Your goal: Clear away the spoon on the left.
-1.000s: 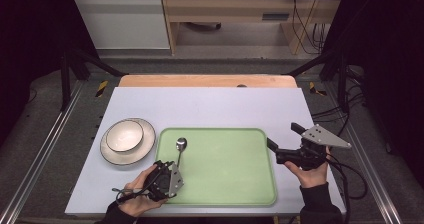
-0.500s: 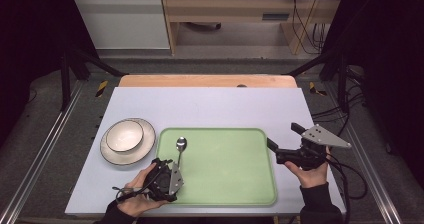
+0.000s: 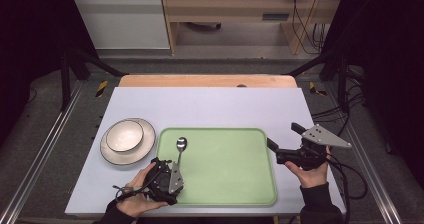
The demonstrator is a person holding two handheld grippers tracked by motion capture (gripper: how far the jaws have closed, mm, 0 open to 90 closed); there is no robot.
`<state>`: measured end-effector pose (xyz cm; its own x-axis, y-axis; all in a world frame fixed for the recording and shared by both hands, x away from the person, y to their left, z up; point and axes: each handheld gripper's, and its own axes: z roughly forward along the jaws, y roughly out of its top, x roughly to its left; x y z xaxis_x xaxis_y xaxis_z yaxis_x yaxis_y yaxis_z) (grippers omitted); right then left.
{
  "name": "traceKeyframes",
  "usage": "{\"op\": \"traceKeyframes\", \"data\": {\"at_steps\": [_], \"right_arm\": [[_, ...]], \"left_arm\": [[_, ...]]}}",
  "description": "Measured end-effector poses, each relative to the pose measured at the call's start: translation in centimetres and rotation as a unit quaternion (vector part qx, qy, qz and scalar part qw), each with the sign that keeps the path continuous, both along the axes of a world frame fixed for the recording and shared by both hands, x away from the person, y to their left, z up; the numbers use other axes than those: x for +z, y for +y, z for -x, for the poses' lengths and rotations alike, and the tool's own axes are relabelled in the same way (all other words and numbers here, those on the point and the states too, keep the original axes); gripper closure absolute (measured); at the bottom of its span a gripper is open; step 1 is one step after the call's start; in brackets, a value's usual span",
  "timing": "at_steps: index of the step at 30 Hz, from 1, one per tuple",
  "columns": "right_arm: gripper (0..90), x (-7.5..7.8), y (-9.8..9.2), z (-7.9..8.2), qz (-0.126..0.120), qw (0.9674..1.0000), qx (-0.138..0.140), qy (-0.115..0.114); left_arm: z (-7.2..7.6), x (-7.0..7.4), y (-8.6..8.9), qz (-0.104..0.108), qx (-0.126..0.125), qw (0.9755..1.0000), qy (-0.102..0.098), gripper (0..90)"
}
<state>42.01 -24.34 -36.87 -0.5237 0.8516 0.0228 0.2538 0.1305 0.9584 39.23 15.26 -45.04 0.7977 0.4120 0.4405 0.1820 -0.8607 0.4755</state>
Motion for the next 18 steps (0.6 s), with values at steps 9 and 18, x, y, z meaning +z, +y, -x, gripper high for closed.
{"op": "traceKeyframes", "data": {"at_steps": [9,18], "right_arm": [[3.8,0.1,-0.1,0.0,-0.001,1.0000,0.000,-0.001],[3.7,0.2,-0.2,0.1,-0.004,1.0000,-0.002,-0.005]], "left_arm": [[-0.1,0.5,0.4,0.021,0.010,0.9997,0.001,13.0],[-0.2,2.3,1.7,0.109,0.029,0.9936,0.006,12.6]]}}
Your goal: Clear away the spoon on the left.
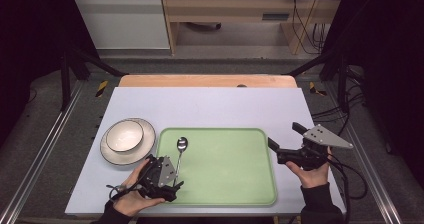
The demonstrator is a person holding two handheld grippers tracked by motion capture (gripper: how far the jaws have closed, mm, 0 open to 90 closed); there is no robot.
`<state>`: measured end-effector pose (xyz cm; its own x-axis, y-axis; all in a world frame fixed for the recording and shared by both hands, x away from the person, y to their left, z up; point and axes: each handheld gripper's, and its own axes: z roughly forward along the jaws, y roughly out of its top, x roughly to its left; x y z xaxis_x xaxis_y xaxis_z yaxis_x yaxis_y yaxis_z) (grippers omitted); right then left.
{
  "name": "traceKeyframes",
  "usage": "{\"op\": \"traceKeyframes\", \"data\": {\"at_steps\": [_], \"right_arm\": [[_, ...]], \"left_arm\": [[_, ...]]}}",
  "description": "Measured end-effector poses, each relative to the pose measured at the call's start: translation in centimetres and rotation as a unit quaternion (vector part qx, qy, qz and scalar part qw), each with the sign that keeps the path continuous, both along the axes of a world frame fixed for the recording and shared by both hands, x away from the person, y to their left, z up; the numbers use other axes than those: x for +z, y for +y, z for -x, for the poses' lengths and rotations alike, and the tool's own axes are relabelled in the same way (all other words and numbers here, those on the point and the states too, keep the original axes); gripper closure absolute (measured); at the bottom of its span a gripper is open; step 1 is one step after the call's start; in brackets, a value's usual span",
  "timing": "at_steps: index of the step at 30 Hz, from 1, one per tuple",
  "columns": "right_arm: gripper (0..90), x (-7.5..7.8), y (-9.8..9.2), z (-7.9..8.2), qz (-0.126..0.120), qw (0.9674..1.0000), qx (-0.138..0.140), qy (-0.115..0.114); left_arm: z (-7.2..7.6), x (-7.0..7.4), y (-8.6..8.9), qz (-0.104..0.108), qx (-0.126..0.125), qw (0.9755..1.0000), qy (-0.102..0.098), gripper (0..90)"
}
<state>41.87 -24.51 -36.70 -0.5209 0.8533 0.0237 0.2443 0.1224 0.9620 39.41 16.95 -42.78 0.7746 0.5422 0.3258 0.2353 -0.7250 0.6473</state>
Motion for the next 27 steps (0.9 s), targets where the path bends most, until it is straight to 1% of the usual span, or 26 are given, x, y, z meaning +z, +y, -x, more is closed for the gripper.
{"op": "traceKeyframes", "data": {"at_steps": [1,2,5,6,7,9,10,11,14,17,18,20,22,24,27], "right_arm": [[3.7,0.0,0.0,0.0,-0.001,1.0000,-0.001,0.000],[3.7,0.0,0.0,0.0,-0.001,1.0000,-0.001,-0.001],[3.7,0.1,-0.1,0.1,-0.001,1.0000,-0.002,-0.002],[3.7,0.1,-0.1,0.1,-0.001,1.0000,-0.002,-0.002],[3.7,0.1,-0.1,0.1,-0.002,1.0000,-0.002,-0.002],[3.7,0.1,-0.2,0.1,-0.003,1.0000,-0.002,-0.004],[3.7,0.1,-0.2,0.2,-0.003,1.0000,-0.003,-0.004],[3.7,0.1,-0.2,0.2,-0.002,1.0000,-0.002,-0.004],[3.6,0.1,-0.2,0.2,-0.003,1.0000,-0.003,-0.006],[3.5,0.1,-0.2,0.2,-0.002,1.0000,-0.004,-0.008],[3.6,0.2,-0.2,0.2,-0.002,0.9999,-0.004,-0.009],[3.6,0.2,-0.3,0.3,-0.002,0.9999,-0.005,-0.009],[3.6,0.2,-0.3,0.3,-0.003,0.9999,-0.006,-0.009],[3.6,0.2,-0.4,0.3,-0.004,0.9999,-0.007,-0.009],[3.6,0.1,-0.5,0.2,-0.005,0.9999,-0.008,-0.010]], "left_arm": [[0.0,0.3,0.3,0.008,0.002,1.0000,-0.002,12.6],[0.0,0.6,0.5,0.020,0.007,0.9998,-0.005,12.6],[0.0,1.4,1.4,0.065,0.023,0.9976,-0.011,12.4],[0.0,1.7,1.8,0.085,0.031,0.9958,-0.015,12.3],[0.0,1.9,2.1,0.098,0.037,0.9943,-0.017,12.2],[-0.1,2.4,2.9,0.127,0.050,0.9903,-0.024,12.3],[0.0,2.6,3.2,0.143,0.059,0.9876,-0.027,12.3],[-0.1,2.9,3.7,0.155,0.066,0.9852,-0.033,12.2],[0.0,3.5,5.1,0.199,0.087,0.9752,-0.040,11.8],[0.0,4.2,6.5,0.233,0.102,0.9659,-0.048,11.7],[0.0,4.3,6.9,0.241,0.108,0.9631,-0.051,11.7],[0.0,4.6,7.6,0.254,0.117,0.9586,-0.055,11.6],[0.0,4.8,8.3,0.262,0.126,0.9549,-0.061,11.4],[-0.1,4.9,8.8,0.269,0.129,0.9525,-0.059,11.3],[-0.2,4.8,9.4,0.273,0.132,0.9514,-0.055,11.0]]}}
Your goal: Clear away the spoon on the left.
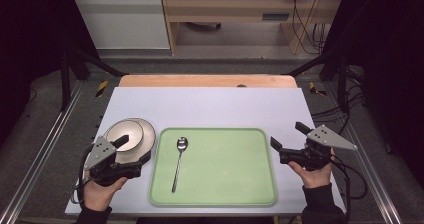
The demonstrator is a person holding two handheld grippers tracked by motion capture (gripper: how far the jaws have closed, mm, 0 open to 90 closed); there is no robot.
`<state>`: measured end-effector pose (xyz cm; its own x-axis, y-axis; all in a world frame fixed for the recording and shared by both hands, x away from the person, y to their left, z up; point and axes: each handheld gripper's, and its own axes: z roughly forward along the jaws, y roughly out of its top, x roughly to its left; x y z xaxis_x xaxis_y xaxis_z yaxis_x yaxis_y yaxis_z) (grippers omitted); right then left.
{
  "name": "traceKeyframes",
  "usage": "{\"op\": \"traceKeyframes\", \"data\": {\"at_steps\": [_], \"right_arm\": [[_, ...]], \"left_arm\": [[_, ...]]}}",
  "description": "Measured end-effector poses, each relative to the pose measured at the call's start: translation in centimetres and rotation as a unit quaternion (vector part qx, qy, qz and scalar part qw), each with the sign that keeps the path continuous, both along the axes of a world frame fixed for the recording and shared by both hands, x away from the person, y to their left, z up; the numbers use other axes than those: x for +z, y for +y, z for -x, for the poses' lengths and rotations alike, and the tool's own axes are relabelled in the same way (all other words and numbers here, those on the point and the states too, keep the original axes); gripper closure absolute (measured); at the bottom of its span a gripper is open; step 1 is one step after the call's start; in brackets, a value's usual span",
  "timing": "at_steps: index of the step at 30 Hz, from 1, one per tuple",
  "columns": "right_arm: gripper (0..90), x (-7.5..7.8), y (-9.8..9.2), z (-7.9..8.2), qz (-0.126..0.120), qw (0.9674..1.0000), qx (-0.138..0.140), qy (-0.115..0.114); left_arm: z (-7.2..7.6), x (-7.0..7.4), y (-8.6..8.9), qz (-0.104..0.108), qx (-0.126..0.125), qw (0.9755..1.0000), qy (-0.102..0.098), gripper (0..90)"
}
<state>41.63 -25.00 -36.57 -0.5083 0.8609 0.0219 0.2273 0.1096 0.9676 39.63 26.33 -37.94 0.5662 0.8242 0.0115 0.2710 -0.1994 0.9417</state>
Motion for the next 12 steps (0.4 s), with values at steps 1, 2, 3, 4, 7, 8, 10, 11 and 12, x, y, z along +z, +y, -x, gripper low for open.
{"op": "traceKeyframes", "data": {"at_steps": [1,2,3,4,7,8,10,11,12], "right_arm": [[3.6,-0.02,-0.02,-0.01,0.000,1.0000,0.000,0.000],[3.6,-0.03,-0.03,-0.03,0.001,1.0000,0.000,0.000],[3.6,-0.06,-0.03,-0.06,0.000,1.0000,-0.001,0.000],[3.6,-0.08,-0.04,-0.09,0.000,1.0000,-0.001,0.001],[3.6,-0.09,-0.06,-0.09,0.000,1.0000,-0.001,0.002],[3.6,-0.08,-0.06,-0.08,0.000,1.0000,-0.001,0.002],[3.6,-0.07,-0.06,-0.09,-0.001,1.0000,-0.001,0.001],[3.6,-0.06,-0.06,-0.09,-0.001,1.0000,-0.001,0.001],[3.6,-0.06,-0.07,-0.09,-0.001,1.0000,-0.001,0.000]], "left_arm": [[-0.06,-0.06,0.11,-0.001,0.001,1.0000,0.000,10.8],[-0.12,-0.13,0.20,0.000,0.003,1.0000,0.002,10.9],[-0.20,-0.21,0.27,0.000,0.004,1.0000,0.003,10.8],[-0.26,-0.29,0.36,-0.001,0.005,1.0000,0.003,10.8],[-0.38,-0.42,0.45,0.002,0.007,1.0000,0.005,10.7],[-0.39,-0.41,0.47,0.002,0.008,1.0000,0.005,10.7],[-0.37,-0.37,0.58,0.001,0.007,1.0000,0.003,10.7],[-0.36,-0.35,0.60,0.003,0.009,1.0000,0.003,10.7],[-0.35,-0.33,0.64,0.005,0.009,0.9999,0.003,10.7]]}}
